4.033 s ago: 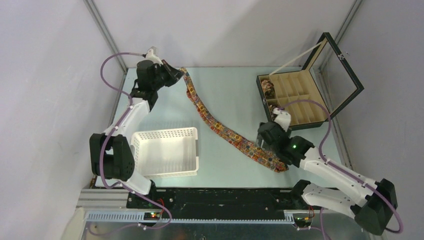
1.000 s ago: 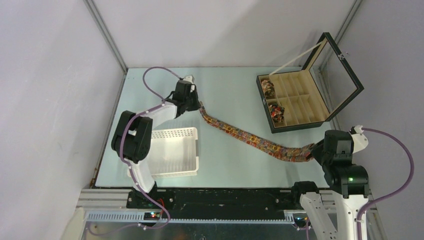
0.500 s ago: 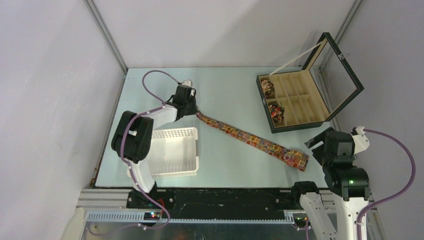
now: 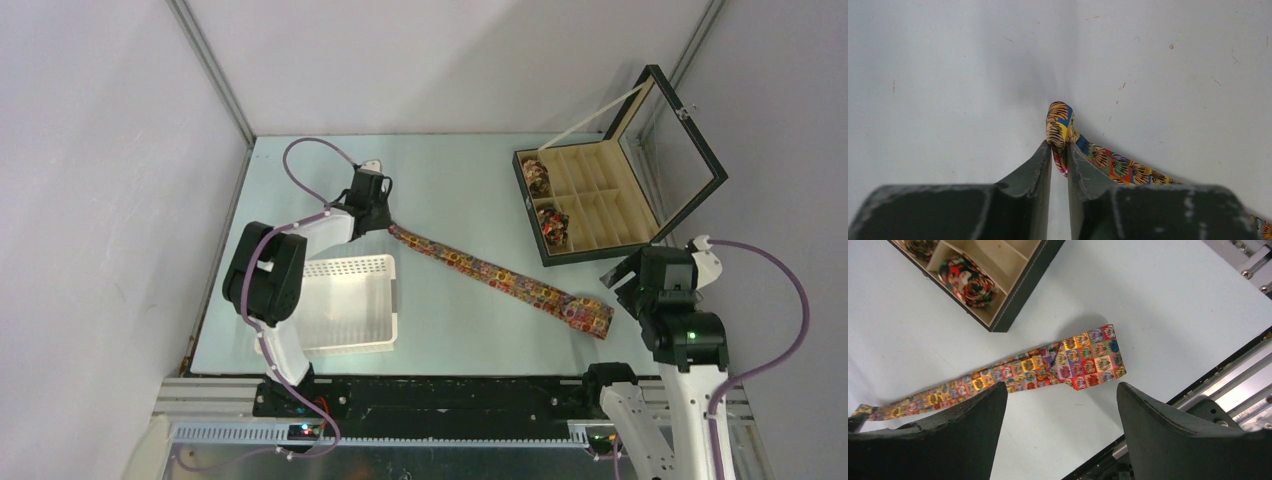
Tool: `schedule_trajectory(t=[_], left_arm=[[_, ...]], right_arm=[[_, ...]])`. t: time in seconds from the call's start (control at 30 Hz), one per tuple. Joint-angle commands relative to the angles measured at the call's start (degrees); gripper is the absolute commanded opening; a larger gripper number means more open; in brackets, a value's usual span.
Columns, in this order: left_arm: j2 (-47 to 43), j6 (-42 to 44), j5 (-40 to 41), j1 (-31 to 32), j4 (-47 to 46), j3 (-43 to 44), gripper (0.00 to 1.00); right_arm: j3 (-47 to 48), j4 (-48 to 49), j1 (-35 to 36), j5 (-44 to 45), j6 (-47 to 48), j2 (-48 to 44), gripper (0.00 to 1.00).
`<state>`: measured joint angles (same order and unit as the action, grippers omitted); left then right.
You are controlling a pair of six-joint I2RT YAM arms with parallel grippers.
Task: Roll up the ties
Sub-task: Flatten out the tie at the center of the board.
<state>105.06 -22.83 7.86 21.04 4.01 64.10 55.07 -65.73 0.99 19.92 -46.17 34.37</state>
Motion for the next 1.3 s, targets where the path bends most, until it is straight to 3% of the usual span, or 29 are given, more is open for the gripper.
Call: schedule_trajectory(t=[0.0,0.07,0.23,0.3,0.5,0.9,0.97,1.1,1.27], left_arm=[[-1.71,1.26,1.52,0.06,-0.90,2.57,0.14],[-1.42,1.21,1.26,0.07,-0.99,2.65,0.10],[-1.27,0.94,1.65,0.07,-0.91,2.73,0.41],[-1.59,0.82,1.91,0.06,-0.81,2.67,0.49],[-3.26,0.75,3.83,0.11,0.65,2.67,0.54],[-12.48,0.39,9.63,0.18,5.29,2.33,0.64],[-14.10,-0.22,7.93,0.61,4.70,2.21,0.59],[-14.93,-1.74,3.60,4.06,1.36,2.39,0.33],[-7.87,-3.58,1.03,10.68,-0.10,6.63,0.09]], right_arm=[[-2.12,2.96,-0.15,-3.11,1.11,2.60,0.83],[-2.89,3.24,-0.12,-4.03,1.01,3.27,0.83],[-4.49,4.23,-0.13,-4.91,1.16,4.54,0.83],[-5.20,4.85,-0.10,-5.46,1.24,5.30,0.83],[-7.85,7.94,1.02,-8.00,1.50,8.57,0.82],[-10.72,15.19,12.09,-5.32,-1.12,16.64,0.75],[-11.51,17.11,13.19,-5.45,-1.37,18.58,0.72],[-12.50,20.56,13.90,-6.19,-1.51,21.77,0.63],[-12.81,22.52,14.23,-7.73,-2.19,25.42,0.58]])
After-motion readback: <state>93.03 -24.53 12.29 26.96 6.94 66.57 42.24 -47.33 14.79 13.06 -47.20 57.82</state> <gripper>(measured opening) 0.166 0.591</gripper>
